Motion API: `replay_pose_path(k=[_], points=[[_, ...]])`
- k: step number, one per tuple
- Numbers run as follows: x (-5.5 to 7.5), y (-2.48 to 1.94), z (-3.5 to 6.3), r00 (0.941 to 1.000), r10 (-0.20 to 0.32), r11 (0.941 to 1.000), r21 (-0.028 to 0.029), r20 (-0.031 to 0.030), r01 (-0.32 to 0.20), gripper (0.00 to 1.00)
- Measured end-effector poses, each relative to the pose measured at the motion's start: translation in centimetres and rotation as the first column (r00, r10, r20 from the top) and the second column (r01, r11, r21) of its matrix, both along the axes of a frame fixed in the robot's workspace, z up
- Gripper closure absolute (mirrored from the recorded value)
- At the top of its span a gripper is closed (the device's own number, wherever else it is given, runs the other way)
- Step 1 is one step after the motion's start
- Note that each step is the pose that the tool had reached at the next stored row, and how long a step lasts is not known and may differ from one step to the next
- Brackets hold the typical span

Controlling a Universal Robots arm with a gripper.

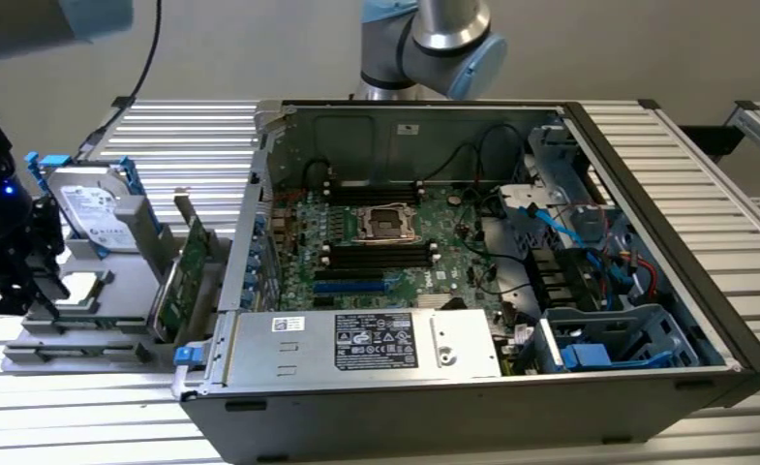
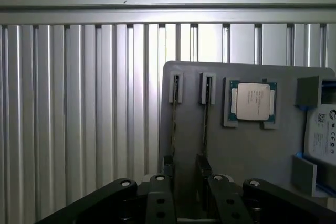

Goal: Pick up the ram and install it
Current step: 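Pick up the ram and move it above insertion slot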

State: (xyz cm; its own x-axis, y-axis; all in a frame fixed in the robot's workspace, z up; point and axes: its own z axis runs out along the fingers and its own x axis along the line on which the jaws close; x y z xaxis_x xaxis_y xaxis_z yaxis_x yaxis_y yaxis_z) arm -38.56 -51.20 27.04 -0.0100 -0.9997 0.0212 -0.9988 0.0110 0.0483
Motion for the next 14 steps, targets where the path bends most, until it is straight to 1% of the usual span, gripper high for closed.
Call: replay_pose_path(k=[6, 14], points=[[0.5, -0.11, -1.09, 1.0000, 0.001, 1.0000, 0.0001, 0.0001, -0.001, 0.69], [0.6, -0.11, -2.55, 1.0000, 0.001, 1.0000, 0.0000, 0.0000, -0.001, 0.69]])
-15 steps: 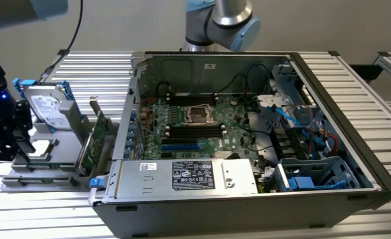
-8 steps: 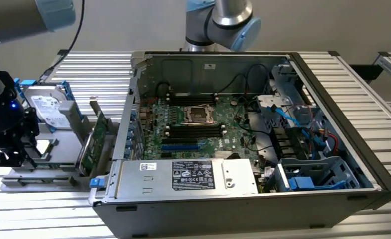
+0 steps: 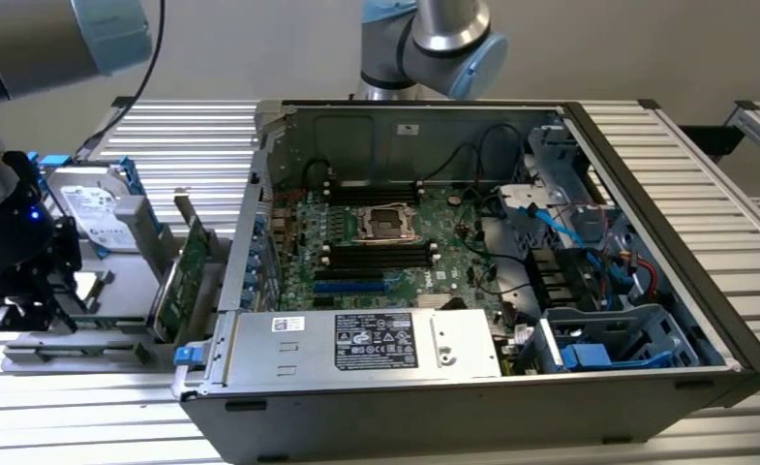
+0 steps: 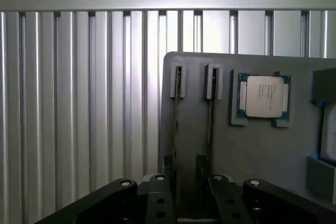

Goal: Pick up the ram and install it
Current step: 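Pick up the ram and move it above insertion slot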

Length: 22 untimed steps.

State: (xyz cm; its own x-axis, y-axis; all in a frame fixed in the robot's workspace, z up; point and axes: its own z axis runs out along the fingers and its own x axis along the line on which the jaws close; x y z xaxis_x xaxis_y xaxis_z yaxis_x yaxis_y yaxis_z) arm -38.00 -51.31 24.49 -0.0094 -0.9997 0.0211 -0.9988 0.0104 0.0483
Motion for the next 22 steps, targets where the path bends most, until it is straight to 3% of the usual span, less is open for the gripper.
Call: replay_pose_path(k=[6, 16, 22], points=[[-0.5, -0.10, -1.04, 1.0000, 0.000, 1.0000, -0.0013, 0.0001, 0.000, 0.69], [-0.9, -0.69, -2.42, 1.0000, 0.000, 1.0000, -0.0051, 0.0002, 0.000, 0.69], [-0.9, -0.74, -3.46, 1.0000, 0.000, 1.0000, -0.0088, 0.0000, 0.000, 0.69]])
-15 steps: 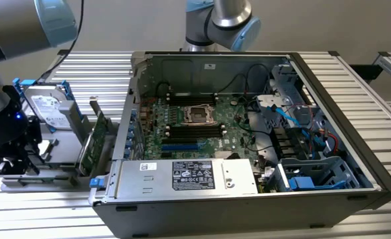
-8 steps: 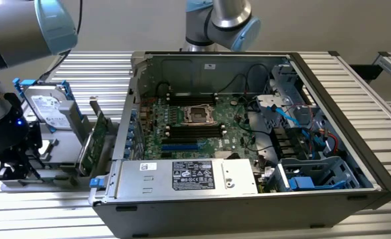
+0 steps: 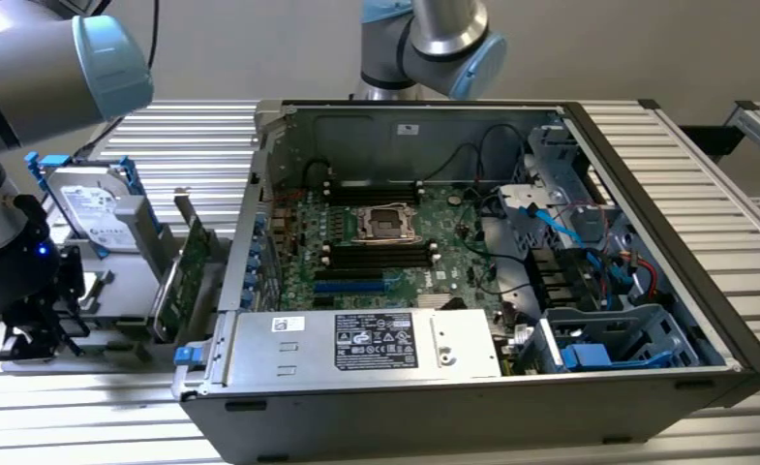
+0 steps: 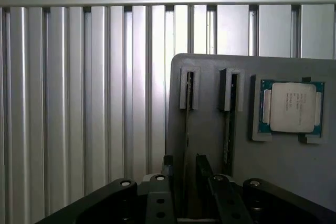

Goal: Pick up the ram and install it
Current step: 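Pick up the ram and move it above insertion slot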

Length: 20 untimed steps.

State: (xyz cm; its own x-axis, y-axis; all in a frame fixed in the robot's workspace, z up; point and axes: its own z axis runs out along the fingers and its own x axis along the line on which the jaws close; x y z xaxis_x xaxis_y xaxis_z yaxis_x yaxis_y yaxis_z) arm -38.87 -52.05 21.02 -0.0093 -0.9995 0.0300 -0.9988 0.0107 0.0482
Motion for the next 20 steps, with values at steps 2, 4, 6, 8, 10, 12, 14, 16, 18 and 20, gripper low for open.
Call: replay_pose_path(k=[2, 4, 6, 8, 10, 12, 14, 16, 18, 20], points=[[0.0, 0.00, -0.35, 1.0000, 0.000, 1.0000, -0.0023, 0.0001, 0.000, 0.69], [0.0, 0.00, -0.68, 1.0000, 0.000, 1.0000, -0.0054, 0.0001, 0.000, 0.69], [0.0, 0.00, -0.96, 1.0000, 0.000, 1.0000, -0.0091, 0.0001, 0.000, 0.69], [0.0, 0.02, -1.16, 1.0000, -0.002, 0.9999, -0.0128, 0.0001, 0.002, 0.69], [0.0, 0.12, -1.19, 1.0000, -0.003, 0.9999, -0.0145, -0.0001, 0.003, 0.69], [0.0, 0.28, -1.23, 1.0000, -0.004, 0.9999, -0.0154, 0.0002, 0.004, 0.69], [0.0, 0.37, -1.29, 1.0000, -0.004, 0.9998, -0.0170, 0.0001, 0.004, 0.69], [0.0, 0.37, -1.30, 1.0000, -0.004, 0.9998, -0.0180, -0.0001, 0.004, 0.69], [0.0, 0.39, -1.32, 1.0000, -0.004, 0.9998, -0.0187, 0.0000, 0.004, 0.69], [0.0, 0.39, -1.34, 1.0000, -0.004, 0.9998, -0.0194, 0.0001, 0.004, 0.69]])
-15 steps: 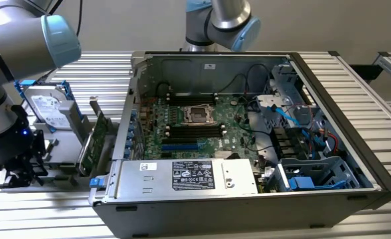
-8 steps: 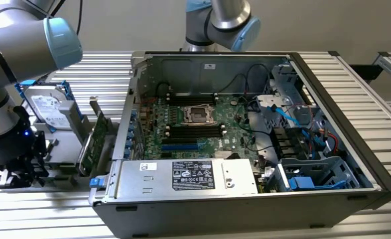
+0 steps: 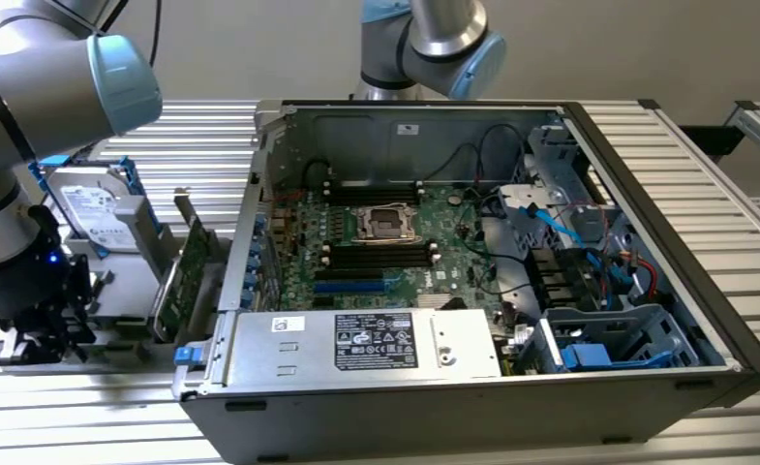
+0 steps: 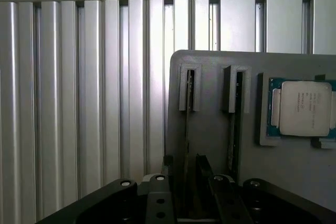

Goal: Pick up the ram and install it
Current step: 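Pick up the ram and move it above insertion slot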

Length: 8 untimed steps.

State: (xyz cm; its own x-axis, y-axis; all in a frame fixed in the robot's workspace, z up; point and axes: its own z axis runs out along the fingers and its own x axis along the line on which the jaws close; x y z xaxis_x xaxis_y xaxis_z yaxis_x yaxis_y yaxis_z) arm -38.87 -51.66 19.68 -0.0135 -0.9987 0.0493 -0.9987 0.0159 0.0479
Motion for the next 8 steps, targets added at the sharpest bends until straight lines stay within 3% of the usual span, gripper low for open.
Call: replay_pose_path(k=[3, 5, 8], points=[[0.00, 0.00, -0.01, 1.0000, 0.000, 1.0000, -0.0013, 0.0000, 0.000, 0.71], [0.00, 0.00, -0.02, 1.0000, 0.000, 1.0000, -0.0020, 0.0000, 0.000, 0.84], [0.00, 0.00, -0.03, 1.0000, 0.000, 1.0000, -0.0028, 0.0000, 0.000, 0.86]])
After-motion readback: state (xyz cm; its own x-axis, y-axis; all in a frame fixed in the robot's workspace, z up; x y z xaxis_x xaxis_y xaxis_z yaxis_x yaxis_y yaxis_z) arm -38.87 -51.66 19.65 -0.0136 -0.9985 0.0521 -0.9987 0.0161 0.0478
